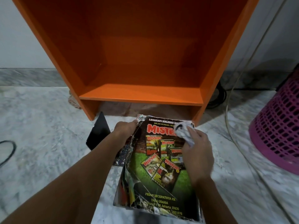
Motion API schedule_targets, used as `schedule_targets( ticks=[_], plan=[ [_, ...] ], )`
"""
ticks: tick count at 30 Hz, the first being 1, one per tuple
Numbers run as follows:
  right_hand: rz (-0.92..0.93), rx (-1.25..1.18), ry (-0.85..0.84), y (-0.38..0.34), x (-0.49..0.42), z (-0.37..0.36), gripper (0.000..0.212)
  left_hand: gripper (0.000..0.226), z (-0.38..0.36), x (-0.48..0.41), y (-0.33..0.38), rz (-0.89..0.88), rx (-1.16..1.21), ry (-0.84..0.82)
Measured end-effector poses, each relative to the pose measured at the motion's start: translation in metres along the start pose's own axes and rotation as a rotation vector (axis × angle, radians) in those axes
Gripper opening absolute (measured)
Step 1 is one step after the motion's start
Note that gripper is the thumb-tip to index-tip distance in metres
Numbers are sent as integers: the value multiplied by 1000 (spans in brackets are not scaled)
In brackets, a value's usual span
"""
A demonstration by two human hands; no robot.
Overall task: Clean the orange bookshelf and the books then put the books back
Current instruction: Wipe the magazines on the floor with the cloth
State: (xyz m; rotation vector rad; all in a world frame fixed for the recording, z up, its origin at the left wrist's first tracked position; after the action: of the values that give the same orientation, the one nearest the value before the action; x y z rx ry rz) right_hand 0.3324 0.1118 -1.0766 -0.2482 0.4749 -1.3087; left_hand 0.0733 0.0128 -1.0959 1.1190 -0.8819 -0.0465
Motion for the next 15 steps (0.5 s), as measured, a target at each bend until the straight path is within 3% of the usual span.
schedule_targets(
  ticks=[3, 5, 11, 15],
  plan=[
    [-19, -48, -21, 12, 10, 4, 58, 82, 5, 19, -18, 79, -92, -114],
    [24, -35, -28, 7, 22, 7, 58, 89, 11, 29, -30, 54, -214, -177],
    [64, 76, -142, -15, 43, 6, 63, 23, 37, 63, -47, 24, -215, -227],
    [108, -11, -188, -22, 45, 8, 58, 12, 34, 97, 3, -170, -157, -285]
  ],
)
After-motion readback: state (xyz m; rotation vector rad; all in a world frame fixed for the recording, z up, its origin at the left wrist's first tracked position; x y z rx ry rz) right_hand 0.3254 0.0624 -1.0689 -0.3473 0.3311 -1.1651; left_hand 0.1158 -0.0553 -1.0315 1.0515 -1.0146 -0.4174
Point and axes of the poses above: each hand's wrist, its own x-axis away from the middle knuckle, its own z-axis out of the back of the hand, y = z × x, the point moved 8 cm from there along -x, towards the middle knuckle, and after that the axes turned 15 degrees about x, right-handed, at the moved point
